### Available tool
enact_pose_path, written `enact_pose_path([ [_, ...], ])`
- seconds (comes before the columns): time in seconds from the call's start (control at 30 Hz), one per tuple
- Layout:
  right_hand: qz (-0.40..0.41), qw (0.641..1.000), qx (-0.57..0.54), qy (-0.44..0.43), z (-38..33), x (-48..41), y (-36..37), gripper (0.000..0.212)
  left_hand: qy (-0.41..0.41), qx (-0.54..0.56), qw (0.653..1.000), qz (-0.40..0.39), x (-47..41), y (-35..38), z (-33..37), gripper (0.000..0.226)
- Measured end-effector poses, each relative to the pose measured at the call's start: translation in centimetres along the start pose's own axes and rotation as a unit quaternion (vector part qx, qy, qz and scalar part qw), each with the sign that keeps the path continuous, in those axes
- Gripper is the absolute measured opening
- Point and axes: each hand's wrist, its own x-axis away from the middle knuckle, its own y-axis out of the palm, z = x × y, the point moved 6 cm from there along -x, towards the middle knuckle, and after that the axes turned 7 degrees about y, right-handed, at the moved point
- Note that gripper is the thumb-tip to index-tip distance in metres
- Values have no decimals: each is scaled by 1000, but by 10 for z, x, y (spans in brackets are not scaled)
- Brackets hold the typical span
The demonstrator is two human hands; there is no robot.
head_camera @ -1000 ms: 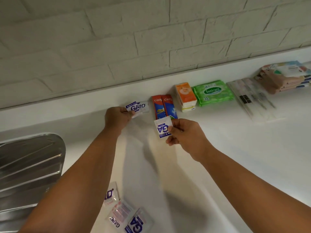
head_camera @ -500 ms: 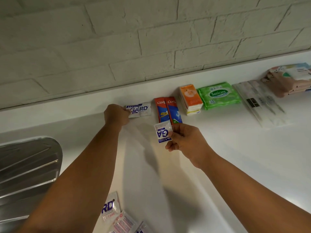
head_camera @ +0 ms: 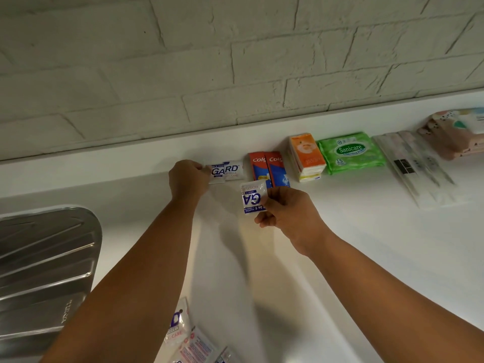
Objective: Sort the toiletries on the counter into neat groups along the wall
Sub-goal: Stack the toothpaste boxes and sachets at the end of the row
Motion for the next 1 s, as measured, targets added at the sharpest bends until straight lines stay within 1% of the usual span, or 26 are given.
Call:
enact_pose_path([
  [0.07,8,1000,-8,-6,-7,-4,2,13,25,38,999,9,10,-6,10,26],
  [0.1,11,1000,-14,-8,-11,-6,3,14,37,79,996,3,18,-8,18,24],
  [0.2,29,999,-19,-16,-22,-17,6,16,37,232,970,-58,49,-9,37,15],
  [0.23,38,999,-11,-20,-25,-21,7,16,27,268,960,-81,59,-9,41,15],
  [0.3,50,998,6,-27,-29,-27,8,14,18,301,946,-116,74,-10,44,15],
  [0.4,48,998,24,-34,-35,-33,13,15,23,299,945,-131,80,-10,43,7],
  [0.47,45,998,31,-32,-36,-35,17,15,15,288,950,-124,77,-9,40,13],
  [0.57,51,996,69,-33,-41,-38,21,14,-7,296,948,-112,70,-10,38,15],
  [0.67,84,992,78,-43,-47,-42,19,29,-50,298,949,-83,56,-11,30,18],
  [0.7,89,992,78,-41,-47,-45,19,31,-64,295,950,-83,52,-8,26,19],
  [0.73,85,993,81,-33,-46,-47,21,29,-75,289,951,-84,47,-6,23,19],
  [0.8,67,996,56,4,-41,-48,29,20,-85,266,956,-86,40,1,17,22],
  [0.83,60,997,27,28,-38,-49,33,23,-86,250,961,-85,37,4,15,23],
  [0.9,56,995,-41,66,-30,-53,38,34,-88,217,969,-76,31,9,14,24],
  [0.97,39,991,-86,93,-24,-57,45,42,-78,181,978,-67,24,12,15,18],
  [1.0,33,988,-106,104,-24,-57,49,42,-72,166,981,-65,21,14,17,16],
])
